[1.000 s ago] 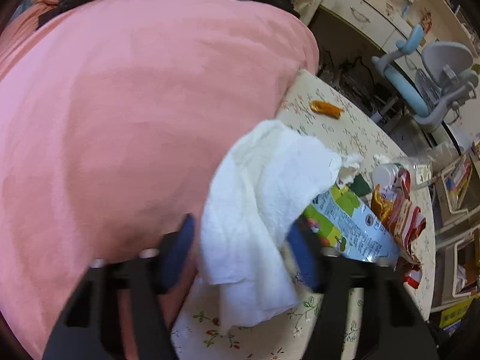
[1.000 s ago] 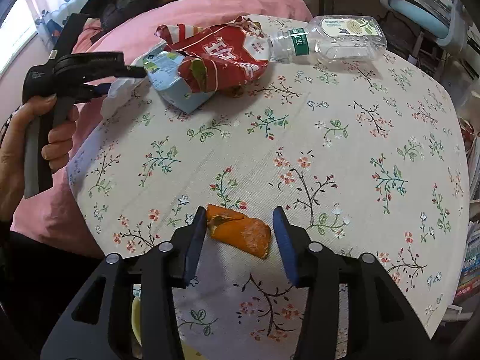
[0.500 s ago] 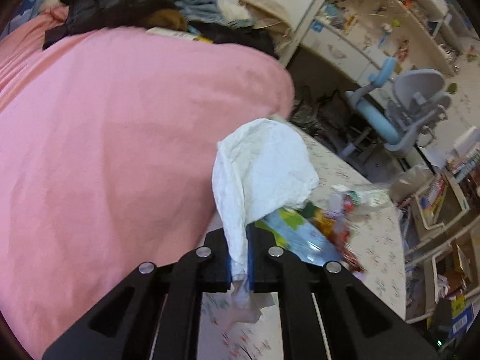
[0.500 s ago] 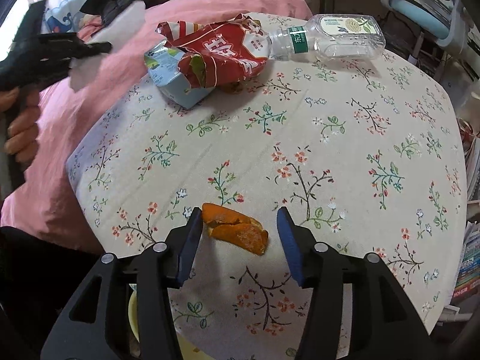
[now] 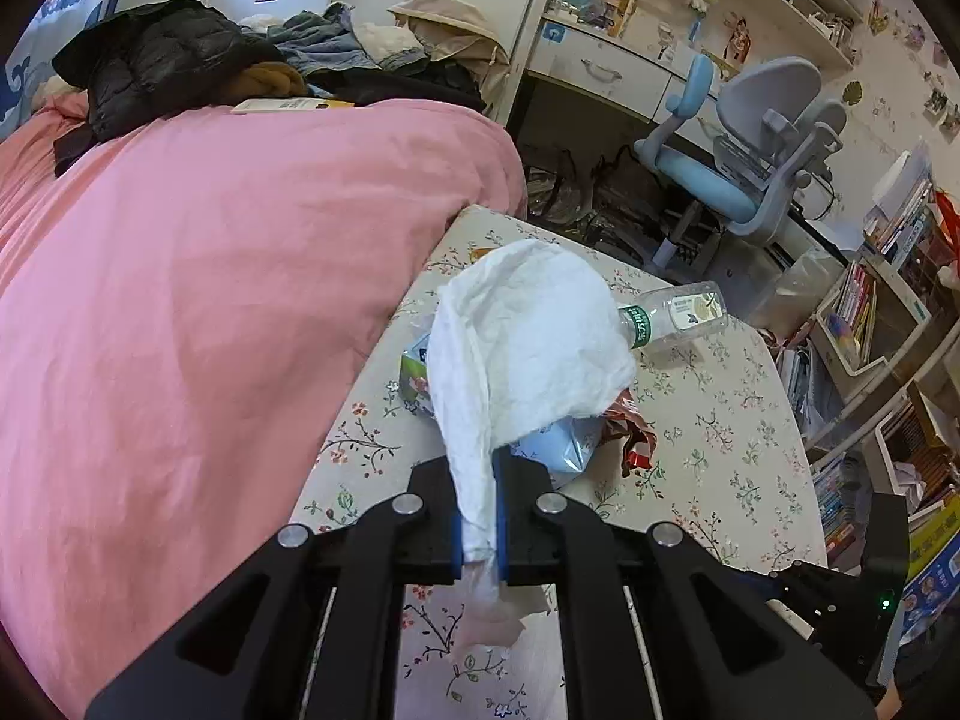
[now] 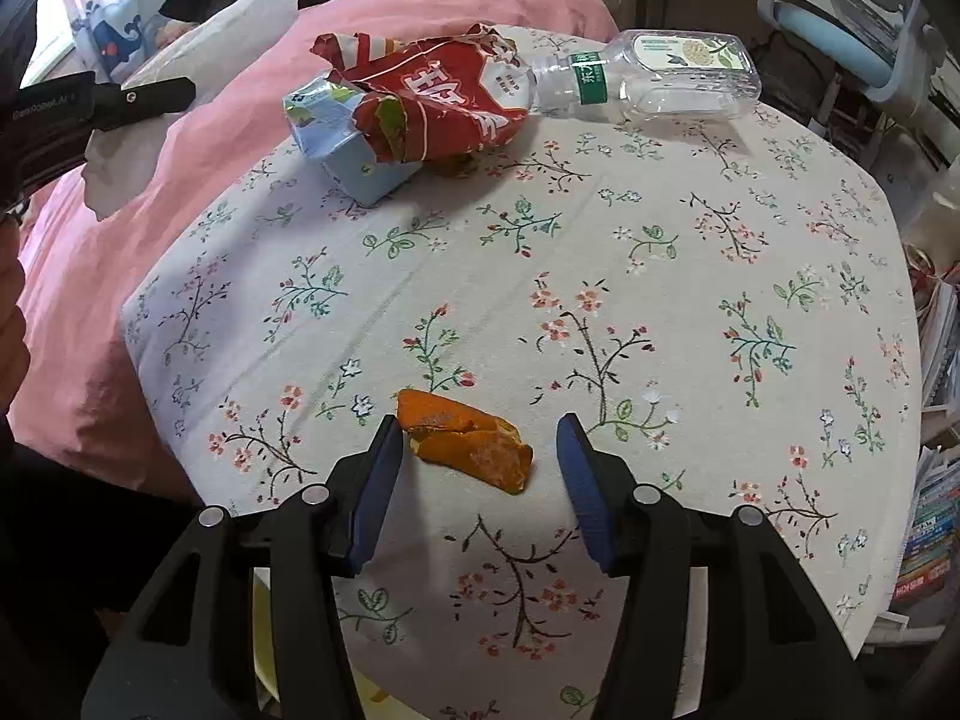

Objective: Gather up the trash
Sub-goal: 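Lift the tissue and peel off the table toward the bin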

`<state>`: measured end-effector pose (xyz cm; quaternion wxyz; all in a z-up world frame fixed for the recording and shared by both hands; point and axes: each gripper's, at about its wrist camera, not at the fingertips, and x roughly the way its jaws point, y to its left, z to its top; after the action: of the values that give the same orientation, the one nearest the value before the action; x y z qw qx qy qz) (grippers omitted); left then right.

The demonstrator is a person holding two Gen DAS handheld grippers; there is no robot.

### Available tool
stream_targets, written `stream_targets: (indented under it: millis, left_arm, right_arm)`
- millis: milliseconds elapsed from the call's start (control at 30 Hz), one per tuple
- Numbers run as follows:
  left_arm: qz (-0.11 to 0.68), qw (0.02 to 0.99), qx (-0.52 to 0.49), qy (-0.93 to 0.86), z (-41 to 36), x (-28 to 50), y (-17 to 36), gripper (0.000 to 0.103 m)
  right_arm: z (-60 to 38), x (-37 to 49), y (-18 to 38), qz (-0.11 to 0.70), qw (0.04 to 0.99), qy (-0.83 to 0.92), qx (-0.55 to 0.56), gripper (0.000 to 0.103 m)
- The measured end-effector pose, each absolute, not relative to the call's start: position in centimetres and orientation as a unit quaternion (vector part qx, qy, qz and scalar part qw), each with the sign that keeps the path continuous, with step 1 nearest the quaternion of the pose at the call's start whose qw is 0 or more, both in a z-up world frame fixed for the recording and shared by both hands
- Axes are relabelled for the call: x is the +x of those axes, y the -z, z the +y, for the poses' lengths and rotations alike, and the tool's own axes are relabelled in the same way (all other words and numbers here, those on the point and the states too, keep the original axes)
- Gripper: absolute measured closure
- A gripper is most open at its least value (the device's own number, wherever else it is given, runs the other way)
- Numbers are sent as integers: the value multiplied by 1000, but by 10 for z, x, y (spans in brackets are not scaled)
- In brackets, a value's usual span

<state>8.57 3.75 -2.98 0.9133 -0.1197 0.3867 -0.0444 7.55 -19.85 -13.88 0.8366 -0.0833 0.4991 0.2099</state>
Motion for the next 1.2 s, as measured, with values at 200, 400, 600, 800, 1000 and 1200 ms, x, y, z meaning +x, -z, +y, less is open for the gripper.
stream_targets:
  millis: [200, 400, 600, 800, 1000, 1200]
  left_arm:
    - [383, 918, -99, 39, 33, 84, 27, 95]
    - [373, 925, -69, 39, 23, 80, 23, 95]
    - [363, 930, -45, 37, 14, 78, 20, 95]
    - [362, 931, -41, 35, 13, 77, 19, 95]
    - [365, 930, -38, 35, 12, 77, 20, 95]
    - [366, 929, -33, 38, 10, 76, 19, 95]
  right_arm:
    - [-197, 76, 138, 497, 838, -205, -92, 52]
    - [-195, 76, 139, 496, 838, -205, -99, 52]
    - [-195, 75, 138, 495, 838, -205, -102, 52]
    - [-193, 73, 137, 494, 837, -210, -105, 58]
    - [-192, 71, 134, 487, 839, -217, -106, 68]
    - [-195, 72, 128, 484, 840, -231, -81, 68]
